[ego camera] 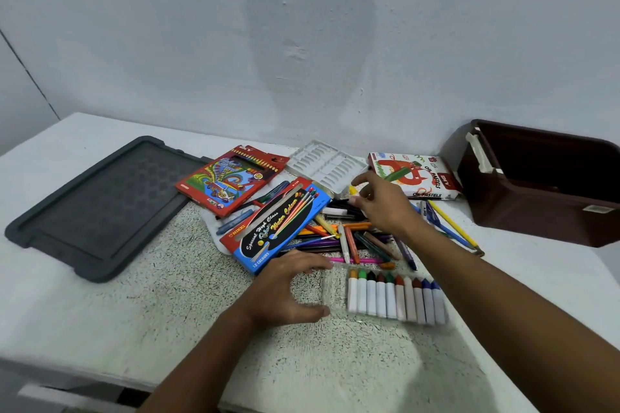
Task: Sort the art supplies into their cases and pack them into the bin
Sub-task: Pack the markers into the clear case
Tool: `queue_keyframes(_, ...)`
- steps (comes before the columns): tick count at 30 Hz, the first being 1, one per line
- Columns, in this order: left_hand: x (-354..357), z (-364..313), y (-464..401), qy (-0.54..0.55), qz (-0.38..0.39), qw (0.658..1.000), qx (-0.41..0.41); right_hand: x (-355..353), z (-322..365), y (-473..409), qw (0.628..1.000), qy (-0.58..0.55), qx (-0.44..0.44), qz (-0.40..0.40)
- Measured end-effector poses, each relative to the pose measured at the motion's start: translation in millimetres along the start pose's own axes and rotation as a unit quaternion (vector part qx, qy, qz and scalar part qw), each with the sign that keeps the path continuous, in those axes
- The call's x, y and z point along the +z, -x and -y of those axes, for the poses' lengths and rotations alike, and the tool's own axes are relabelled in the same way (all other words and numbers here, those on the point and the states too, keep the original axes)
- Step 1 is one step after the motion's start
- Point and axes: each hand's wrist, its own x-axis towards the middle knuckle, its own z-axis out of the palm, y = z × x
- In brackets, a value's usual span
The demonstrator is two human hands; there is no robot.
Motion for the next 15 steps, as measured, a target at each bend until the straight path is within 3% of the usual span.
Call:
queue_keyframes(3, 1, 2, -1, -0.026, 0.014, 1.0, 0.009, -13, 6, 20, 0.991, -0.127, 0.03, 0.017)
queue_keyframes(6, 2, 2, -2, -0.042, 0.02, 0.999, 0.014, -14, 9, 40, 0.981, -0.184, 0.047, 0.038)
queue_keyframes(15, 4, 1, -2, -0.051, 0.018, 0.998, 0.015, 16, -6, 82, 0.994, -0.09, 0.04, 0.048)
